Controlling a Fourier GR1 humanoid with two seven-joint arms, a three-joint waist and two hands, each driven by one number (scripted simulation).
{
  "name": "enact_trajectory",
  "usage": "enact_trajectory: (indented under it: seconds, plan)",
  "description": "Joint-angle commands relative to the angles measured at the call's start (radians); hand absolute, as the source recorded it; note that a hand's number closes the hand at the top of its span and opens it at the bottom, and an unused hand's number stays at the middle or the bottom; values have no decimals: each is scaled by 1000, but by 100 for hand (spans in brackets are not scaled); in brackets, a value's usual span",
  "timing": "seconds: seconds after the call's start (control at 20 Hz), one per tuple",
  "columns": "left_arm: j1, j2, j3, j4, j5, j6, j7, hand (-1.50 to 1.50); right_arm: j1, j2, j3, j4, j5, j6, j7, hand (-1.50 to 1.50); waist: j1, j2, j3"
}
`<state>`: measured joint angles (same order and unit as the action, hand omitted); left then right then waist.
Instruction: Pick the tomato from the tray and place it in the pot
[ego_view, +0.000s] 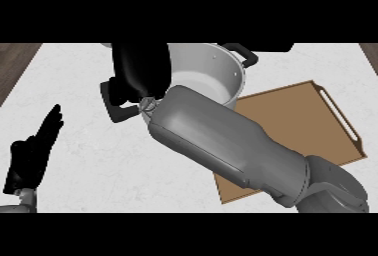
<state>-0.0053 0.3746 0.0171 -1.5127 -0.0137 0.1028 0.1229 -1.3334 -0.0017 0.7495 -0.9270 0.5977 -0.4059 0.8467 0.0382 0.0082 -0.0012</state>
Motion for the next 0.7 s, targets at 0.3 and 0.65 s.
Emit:
enact_trajectory:
  seconds: [0.3,0.65]
  plan:
    - [-41,-5,6,-10,7,-24,29,0,-12,2,-74,353,-134,-93,-292,150,35,15,0]
    - [-69,-24,-23,19,-42,-5,23,0,0,2,-127,370,-329,-85,-395,-150,51,19,0]
